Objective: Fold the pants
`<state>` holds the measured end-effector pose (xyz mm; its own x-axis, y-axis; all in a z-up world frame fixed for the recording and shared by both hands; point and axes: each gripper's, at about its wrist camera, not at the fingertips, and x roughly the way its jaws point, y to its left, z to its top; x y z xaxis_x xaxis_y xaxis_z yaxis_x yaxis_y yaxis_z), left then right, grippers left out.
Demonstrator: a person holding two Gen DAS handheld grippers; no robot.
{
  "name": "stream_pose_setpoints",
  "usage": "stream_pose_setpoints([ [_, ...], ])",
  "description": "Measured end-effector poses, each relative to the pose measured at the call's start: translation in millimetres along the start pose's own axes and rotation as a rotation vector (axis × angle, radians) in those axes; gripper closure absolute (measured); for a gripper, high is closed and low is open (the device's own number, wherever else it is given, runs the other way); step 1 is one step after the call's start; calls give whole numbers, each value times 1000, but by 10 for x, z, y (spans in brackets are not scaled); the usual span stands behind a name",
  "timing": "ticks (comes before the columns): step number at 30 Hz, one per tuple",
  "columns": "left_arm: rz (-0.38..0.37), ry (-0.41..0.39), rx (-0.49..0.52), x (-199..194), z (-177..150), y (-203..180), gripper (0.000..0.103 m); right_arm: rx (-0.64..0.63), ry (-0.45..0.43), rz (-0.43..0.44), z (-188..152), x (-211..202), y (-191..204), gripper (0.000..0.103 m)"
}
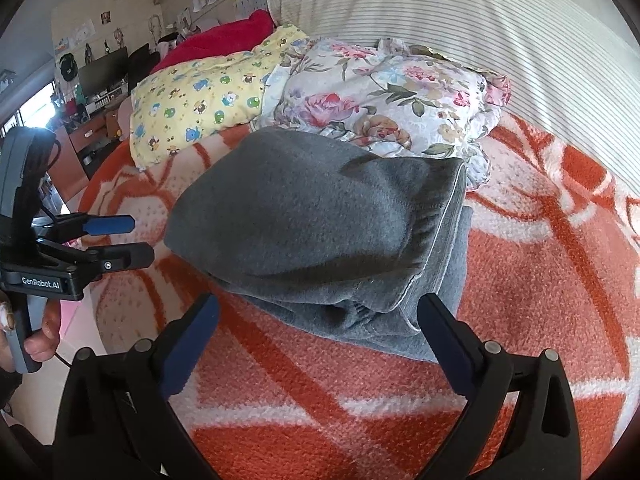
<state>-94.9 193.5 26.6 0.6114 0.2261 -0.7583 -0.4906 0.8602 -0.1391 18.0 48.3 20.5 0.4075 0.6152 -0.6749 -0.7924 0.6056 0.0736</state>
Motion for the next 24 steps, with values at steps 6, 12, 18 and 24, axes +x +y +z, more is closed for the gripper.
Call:
stream_pose_setpoints([
  [6, -9, -9, 5, -14, -15, -10, 16, 18, -16, 0, 5, 11, -14, 3],
  [12, 39, -38, 32, -40, 40, -41, 16, 24, -28, 0, 35, 28, -22, 3],
  [18, 253, -71, 131, -51, 62, -183, 14, 20, -29, 5, 63, 62, -12, 3],
  [24, 154, -68, 107, -71, 51, -171, 13, 9, -20, -1, 64, 104, 12, 3],
])
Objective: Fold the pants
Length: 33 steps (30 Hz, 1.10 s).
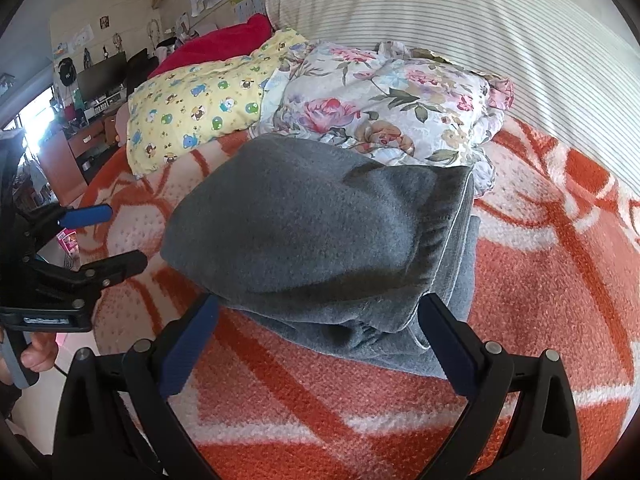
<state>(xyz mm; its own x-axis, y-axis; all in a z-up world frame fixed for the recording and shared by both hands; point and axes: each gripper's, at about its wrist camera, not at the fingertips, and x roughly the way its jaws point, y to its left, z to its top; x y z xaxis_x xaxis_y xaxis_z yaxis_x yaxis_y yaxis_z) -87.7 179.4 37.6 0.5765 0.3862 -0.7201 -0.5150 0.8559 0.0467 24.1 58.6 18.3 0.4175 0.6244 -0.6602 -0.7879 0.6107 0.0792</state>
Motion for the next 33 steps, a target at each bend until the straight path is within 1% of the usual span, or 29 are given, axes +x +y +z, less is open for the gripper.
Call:
stream_pose_setpoints([
  [1, -6, -5, -11, -2, -1, 13, 13, 0, 1, -3, -2, 4, -2, 3],
  [4, 15, -10, -12, 26, 11, 17, 13, 1, 6, -4, -11, 9, -15, 3],
  [12, 23, 1, -22, 103, 15, 52, 13, 3, 11, -6, -2, 45, -30, 3],
  [23, -19, 15, -71, 241, 78, 159, 13, -12, 2, 7, 74, 117, -10, 3],
  [33, -38, 28, -67, 366, 138, 137, 13, -20, -9, 22, 145, 158, -16, 3],
])
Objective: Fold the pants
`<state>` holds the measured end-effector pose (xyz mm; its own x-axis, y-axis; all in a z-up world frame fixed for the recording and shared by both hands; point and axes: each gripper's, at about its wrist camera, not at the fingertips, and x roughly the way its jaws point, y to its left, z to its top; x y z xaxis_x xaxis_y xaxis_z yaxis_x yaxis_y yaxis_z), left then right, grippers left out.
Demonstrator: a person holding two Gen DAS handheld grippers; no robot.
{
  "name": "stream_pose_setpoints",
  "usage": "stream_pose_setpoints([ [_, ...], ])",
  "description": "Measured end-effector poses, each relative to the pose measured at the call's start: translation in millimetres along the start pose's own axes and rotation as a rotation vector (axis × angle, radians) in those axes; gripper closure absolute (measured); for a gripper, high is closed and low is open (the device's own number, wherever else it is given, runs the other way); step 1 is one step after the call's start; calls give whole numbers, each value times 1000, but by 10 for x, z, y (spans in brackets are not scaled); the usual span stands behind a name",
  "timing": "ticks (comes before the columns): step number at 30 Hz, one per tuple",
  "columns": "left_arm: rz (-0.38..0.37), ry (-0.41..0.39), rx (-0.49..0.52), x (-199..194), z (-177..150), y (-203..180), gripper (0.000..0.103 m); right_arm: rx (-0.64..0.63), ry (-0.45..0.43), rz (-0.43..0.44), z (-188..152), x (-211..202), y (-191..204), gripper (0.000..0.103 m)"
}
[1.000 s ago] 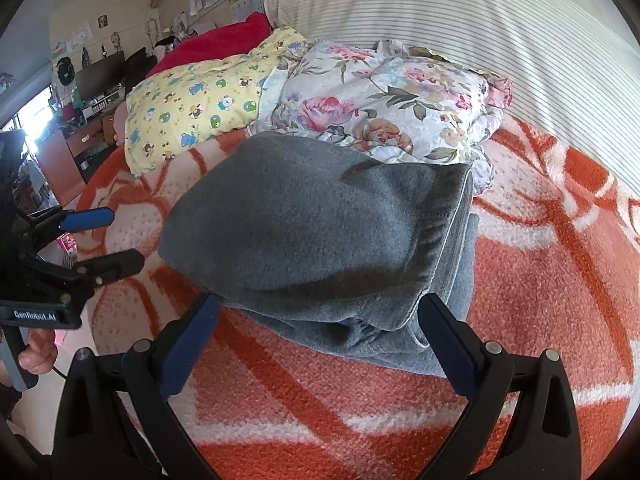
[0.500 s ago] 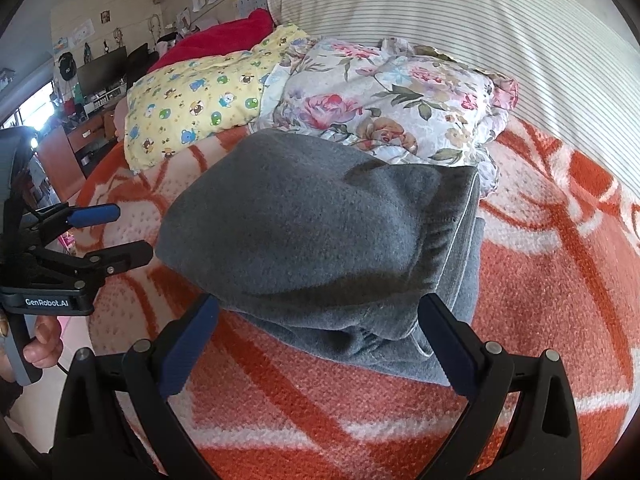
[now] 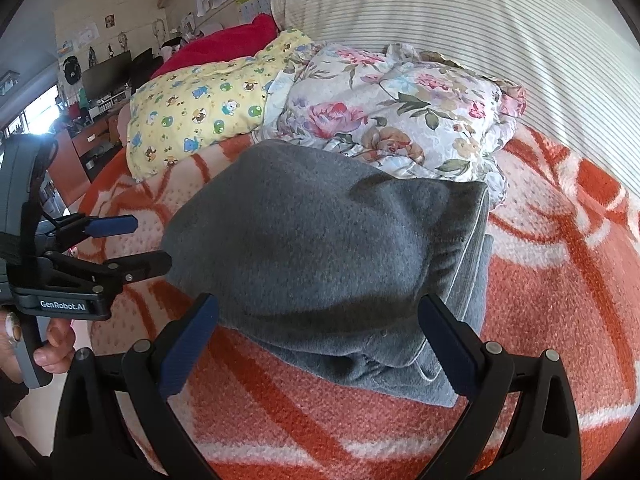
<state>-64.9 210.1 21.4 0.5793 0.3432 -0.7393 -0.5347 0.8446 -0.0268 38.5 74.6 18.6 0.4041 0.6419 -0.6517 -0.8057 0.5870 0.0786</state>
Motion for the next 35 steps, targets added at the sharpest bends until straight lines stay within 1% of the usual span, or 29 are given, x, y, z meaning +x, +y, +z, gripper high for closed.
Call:
stream_pose_setpoints([
  [4, 0, 2, 14, 41, 23, -17, 13, -3, -2, 4, 19, 14, 1, 3],
  [13, -7, 21, 6, 147, 81, 6, 13, -2, -2, 9, 50, 45, -12, 3],
  [24, -3, 23, 9, 173, 113, -18, 13, 8, 1, 13, 61, 93, -67, 3],
  [31, -5, 21, 9, 137, 101, -28, 13, 13, 1, 15, 62, 92, -76, 3],
  [35, -19, 13, 2, 61, 93, -34, 13, 19, -5, 20, 50, 76, -57, 3],
])
